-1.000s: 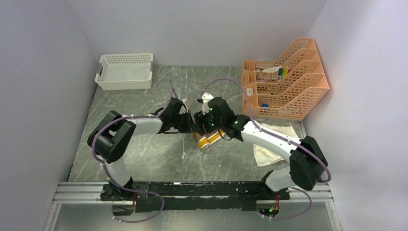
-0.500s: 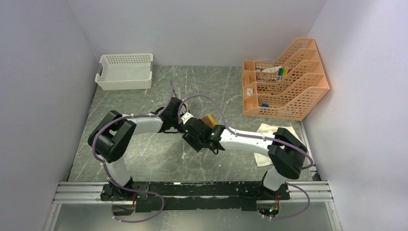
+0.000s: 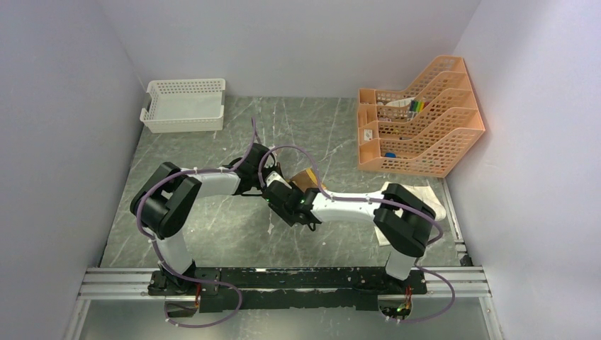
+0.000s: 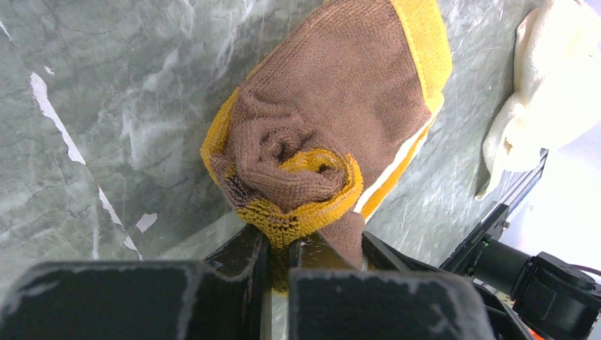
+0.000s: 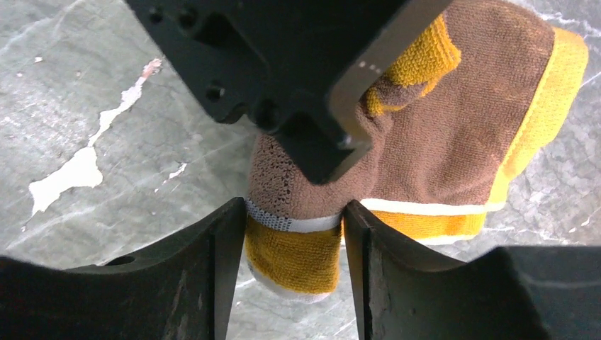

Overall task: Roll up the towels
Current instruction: Roll the towel at the center of the board.

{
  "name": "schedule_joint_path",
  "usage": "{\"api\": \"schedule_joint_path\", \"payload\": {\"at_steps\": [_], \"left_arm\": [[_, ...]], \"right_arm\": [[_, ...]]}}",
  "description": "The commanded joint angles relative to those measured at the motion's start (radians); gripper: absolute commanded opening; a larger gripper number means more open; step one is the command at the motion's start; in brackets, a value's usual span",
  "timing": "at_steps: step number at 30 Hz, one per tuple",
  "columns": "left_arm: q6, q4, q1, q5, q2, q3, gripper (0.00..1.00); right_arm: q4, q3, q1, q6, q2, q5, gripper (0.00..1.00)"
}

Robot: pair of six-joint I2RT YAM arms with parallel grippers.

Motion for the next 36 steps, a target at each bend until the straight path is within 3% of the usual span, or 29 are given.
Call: {"api": "schedule_joint_path", "payload": {"at_steps": [1, 6, 9, 12, 15, 20, 27, 31, 36], "left_arm": [[0.006, -0.036, -0.002, 0.004, 0.034, 0.011, 0.12], [0.003, -0.029, 0.003, 0.012, 0.028, 0.006, 0.26], [0.004, -0.027, 0.013, 0.017, 0.007, 0.008, 0.47], [0.013, -0.043, 0.033, 0.020, -0.023, 0.018, 0.60], [0.019, -0.055, 0.054, 0.017, -0.070, 0.023, 0.75], [0.010, -0.030, 0.066, 0.026, -0.141, 0.000, 0.77], [-0.024, 0.106, 0.066, 0.079, -0.190, -0.078, 0.80], [-0.024, 0.168, 0.061, 0.150, -0.156, -0.081, 0.88], [-0.018, 0.221, 0.029, 0.201, -0.088, -0.065, 0.89]], "right_arm": [[-0.003, 0.016, 0.002, 0.051, 0.034, 0.059, 0.47], [0.033, -0.014, -0.019, 0.088, 0.026, 0.021, 0.10], [0.064, -0.048, -0.041, 0.100, -0.019, -0.018, 0.00], [0.111, -0.097, -0.089, 0.103, -0.075, -0.114, 0.01], [0.191, -0.170, -0.186, 0.127, -0.152, -0.311, 0.02], [0.289, -0.252, -0.357, 0.151, -0.228, -0.553, 0.05], [0.437, -0.322, -0.541, 0.228, -0.192, -0.934, 0.11], [0.590, -0.382, -0.642, 0.345, -0.151, -1.163, 0.15], [0.808, -0.454, -0.731, 0.500, -0.094, -1.325, 0.21]]}}
